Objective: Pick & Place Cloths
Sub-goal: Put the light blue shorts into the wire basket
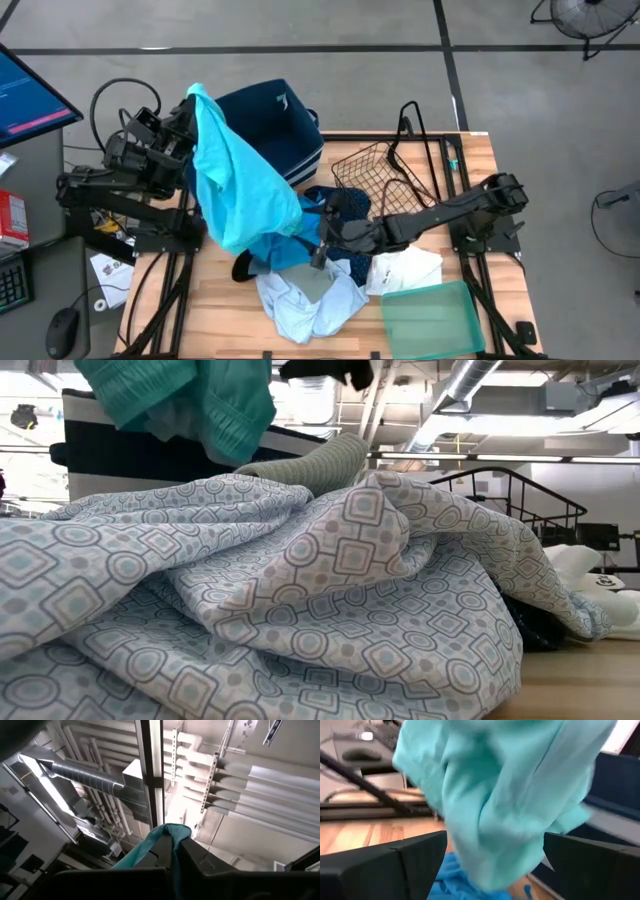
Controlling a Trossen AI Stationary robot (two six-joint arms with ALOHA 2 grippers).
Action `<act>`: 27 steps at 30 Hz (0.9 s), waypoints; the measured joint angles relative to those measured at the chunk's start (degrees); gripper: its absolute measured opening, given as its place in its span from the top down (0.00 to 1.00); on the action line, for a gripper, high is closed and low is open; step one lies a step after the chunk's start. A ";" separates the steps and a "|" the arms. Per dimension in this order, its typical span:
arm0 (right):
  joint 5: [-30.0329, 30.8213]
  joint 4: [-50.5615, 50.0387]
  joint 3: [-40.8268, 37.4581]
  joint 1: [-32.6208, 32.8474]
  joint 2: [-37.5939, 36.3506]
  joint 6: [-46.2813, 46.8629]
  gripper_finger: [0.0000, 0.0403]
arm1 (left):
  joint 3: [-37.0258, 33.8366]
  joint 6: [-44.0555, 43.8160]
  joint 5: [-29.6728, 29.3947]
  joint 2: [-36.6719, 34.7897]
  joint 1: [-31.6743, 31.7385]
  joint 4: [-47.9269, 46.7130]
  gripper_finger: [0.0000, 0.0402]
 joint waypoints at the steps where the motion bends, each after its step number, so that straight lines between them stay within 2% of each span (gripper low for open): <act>1: -0.08 0.32 -0.02 -0.10 0.74 0.00 0.19 | 0.00 0.00 0.00 -0.02 0.24 0.07 1.00; 8: -0.21 4.81 -0.03 -1.66 5.69 -0.26 0.19 | 0.00 0.00 -0.22 -0.02 0.40 0.33 1.00; 13: -0.16 12.72 0.02 -3.43 7.01 -4.11 0.20 | 0.00 -0.01 -0.22 0.17 0.40 0.35 1.00; 16: -0.26 13.46 0.02 -4.21 7.03 -4.40 0.23 | 0.00 -0.02 -0.20 0.40 0.40 0.48 1.00; 18: -0.26 12.38 0.02 -4.72 7.03 -4.40 0.32 | 0.00 -0.02 -0.20 0.48 0.40 0.46 1.00; 20: -1.35 10.97 0.05 -5.19 6.83 -3.75 0.47 | 0.00 -0.02 -0.20 0.47 0.40 0.53 1.00; 24: -11.65 4.25 2.36 -6.52 6.79 0.16 0.90 | 0.00 -0.02 -0.20 0.48 0.40 0.52 1.00; 25: -14.19 2.41 3.51 -6.77 6.79 0.92 0.94 | 0.00 -0.02 -0.18 0.48 0.40 0.50 1.00; 27: -15.83 -1.80 6.62 -6.65 6.64 2.37 0.97 | 0.00 0.11 -0.17 0.44 0.40 0.54 1.00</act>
